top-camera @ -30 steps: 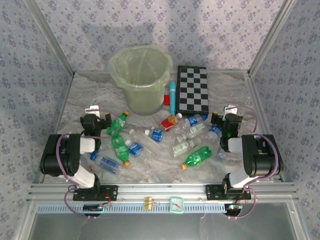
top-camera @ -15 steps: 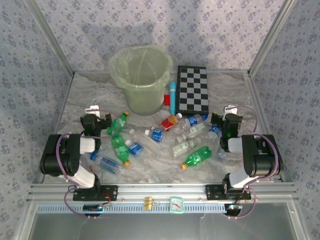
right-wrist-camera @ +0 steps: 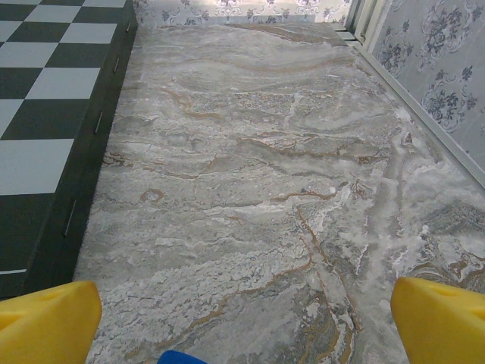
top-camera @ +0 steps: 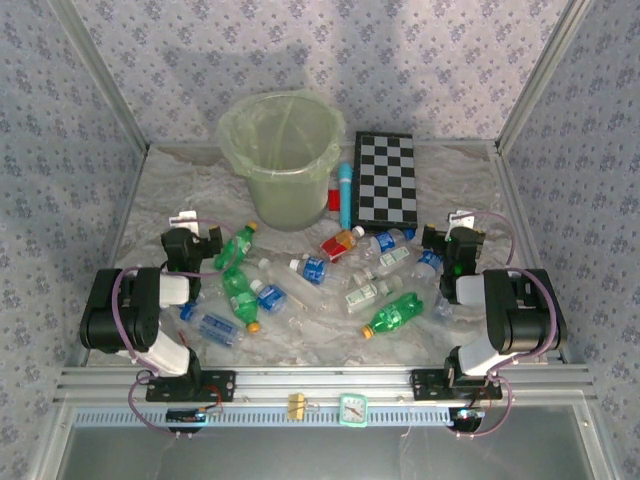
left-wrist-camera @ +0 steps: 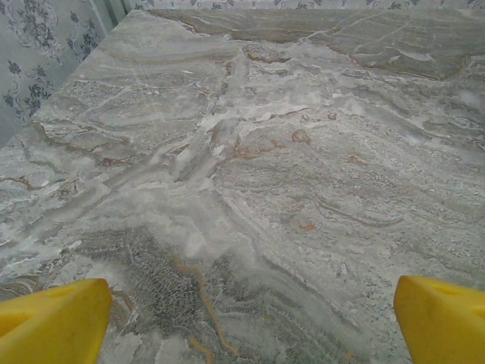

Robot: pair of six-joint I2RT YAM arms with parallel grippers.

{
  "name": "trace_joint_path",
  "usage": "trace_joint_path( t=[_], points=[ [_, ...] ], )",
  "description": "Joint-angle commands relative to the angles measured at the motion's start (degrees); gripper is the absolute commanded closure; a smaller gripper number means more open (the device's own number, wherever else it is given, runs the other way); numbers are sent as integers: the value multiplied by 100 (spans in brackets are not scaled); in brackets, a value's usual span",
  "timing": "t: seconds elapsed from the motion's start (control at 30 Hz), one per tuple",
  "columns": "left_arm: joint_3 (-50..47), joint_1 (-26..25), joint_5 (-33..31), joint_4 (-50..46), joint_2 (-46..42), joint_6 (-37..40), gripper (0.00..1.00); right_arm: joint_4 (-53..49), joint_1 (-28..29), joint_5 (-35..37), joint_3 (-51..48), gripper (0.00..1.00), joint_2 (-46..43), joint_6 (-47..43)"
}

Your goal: Put the plastic bottles in the bin

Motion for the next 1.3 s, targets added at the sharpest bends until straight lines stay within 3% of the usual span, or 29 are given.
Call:
trace_joint_path(
  t=[0.0, 0.27, 0.33, 0.43, 0.57, 0.8, 1.0, 1.27],
  points=[
    [126, 16, -102, -61, -115, -147, 4, -176, 6, 162, 78, 2, -168, -15],
    [264, -182, -968, -1356, -1492, -287, 4, -187, 230, 495, 69, 3, -423, -221],
    [296, -214, -1030, -1644, -1798, -591, 4, -1201, 213, 423, 295, 4, -1039, -31],
    [345, -269, -1035, -2177, -2225, -1223, 0, -1794, 191, 610, 585, 3, -1541, 126],
    [342, -375, -1023, -2901, -2825, -1931, 0, -3709, 146, 592, 1499, 3, -1783, 867],
    [138, -649, -462, -3848, -3749, -3165, 0, -6768, 248, -139, 2660, 3, -2007, 2207],
    [-71, -1465, -751, -3789, -3856, -3807, 0, -8702, 244, -131, 3029, 3, -2196, 2758],
    [163, -1976, -1325, -3319, -2978, -4280, 0, -9084, 242, -447, 2381, 5, -2263, 3122]
  ],
)
